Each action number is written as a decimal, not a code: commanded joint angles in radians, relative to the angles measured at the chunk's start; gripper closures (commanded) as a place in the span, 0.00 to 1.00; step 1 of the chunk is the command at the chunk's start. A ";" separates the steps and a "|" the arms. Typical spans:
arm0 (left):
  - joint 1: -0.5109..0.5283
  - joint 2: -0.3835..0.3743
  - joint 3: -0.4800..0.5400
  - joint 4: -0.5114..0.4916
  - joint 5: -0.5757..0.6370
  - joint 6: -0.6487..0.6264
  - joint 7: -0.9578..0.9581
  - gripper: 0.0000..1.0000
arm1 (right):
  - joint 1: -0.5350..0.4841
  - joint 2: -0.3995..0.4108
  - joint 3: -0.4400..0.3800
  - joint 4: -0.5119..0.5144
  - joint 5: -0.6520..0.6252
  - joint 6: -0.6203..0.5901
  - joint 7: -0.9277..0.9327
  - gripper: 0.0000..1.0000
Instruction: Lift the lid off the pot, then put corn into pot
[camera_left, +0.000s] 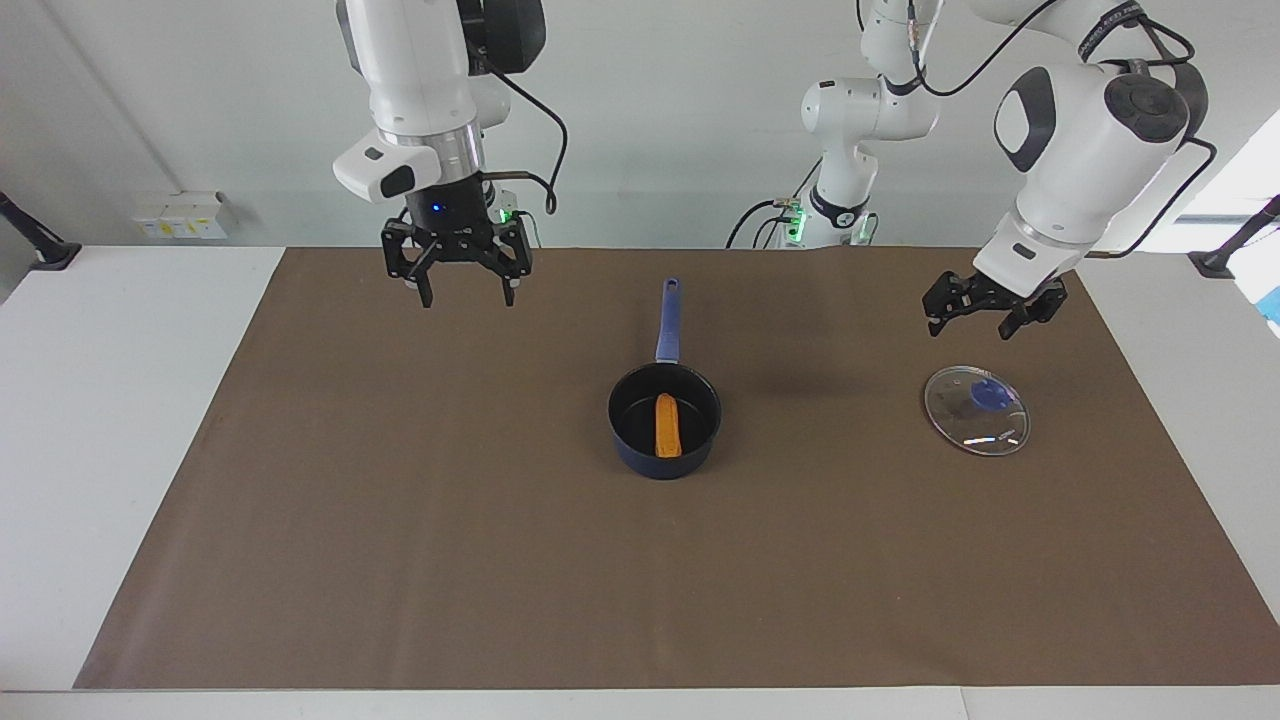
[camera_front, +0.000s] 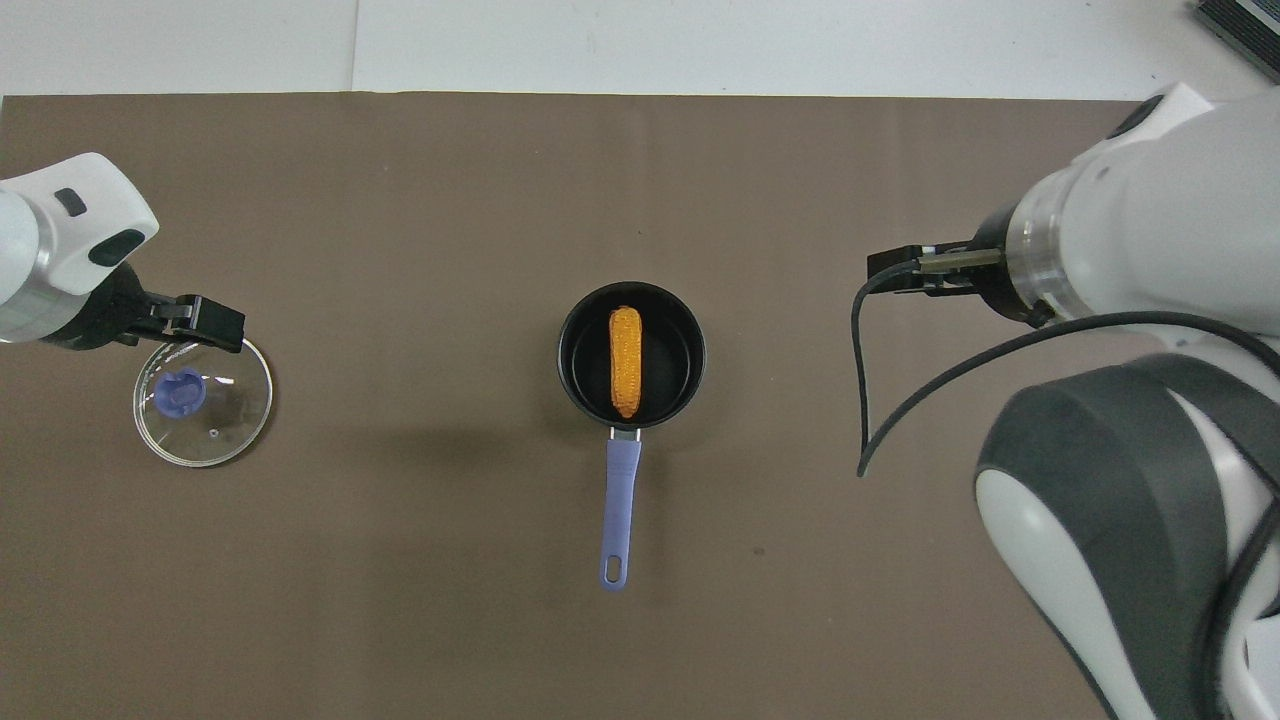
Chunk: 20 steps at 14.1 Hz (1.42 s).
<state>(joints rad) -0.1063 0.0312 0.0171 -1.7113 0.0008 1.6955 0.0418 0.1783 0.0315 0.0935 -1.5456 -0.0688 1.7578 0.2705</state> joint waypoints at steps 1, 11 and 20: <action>0.022 0.001 -0.003 0.090 -0.005 -0.115 0.024 0.00 | -0.054 -0.059 0.008 -0.021 -0.009 -0.032 -0.028 0.00; 0.048 -0.085 0.004 0.107 -0.004 -0.278 0.061 0.00 | -0.105 -0.128 -0.150 0.090 0.052 -0.264 -0.183 0.00; 0.047 -0.070 0.003 0.136 -0.002 -0.284 0.061 0.00 | -0.103 -0.168 -0.178 0.044 0.054 -0.362 -0.229 0.00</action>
<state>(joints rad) -0.0663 -0.0238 0.0242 -1.5661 0.0008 1.4130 0.0873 0.0855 -0.1075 -0.0847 -1.4706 -0.0386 1.4104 0.0707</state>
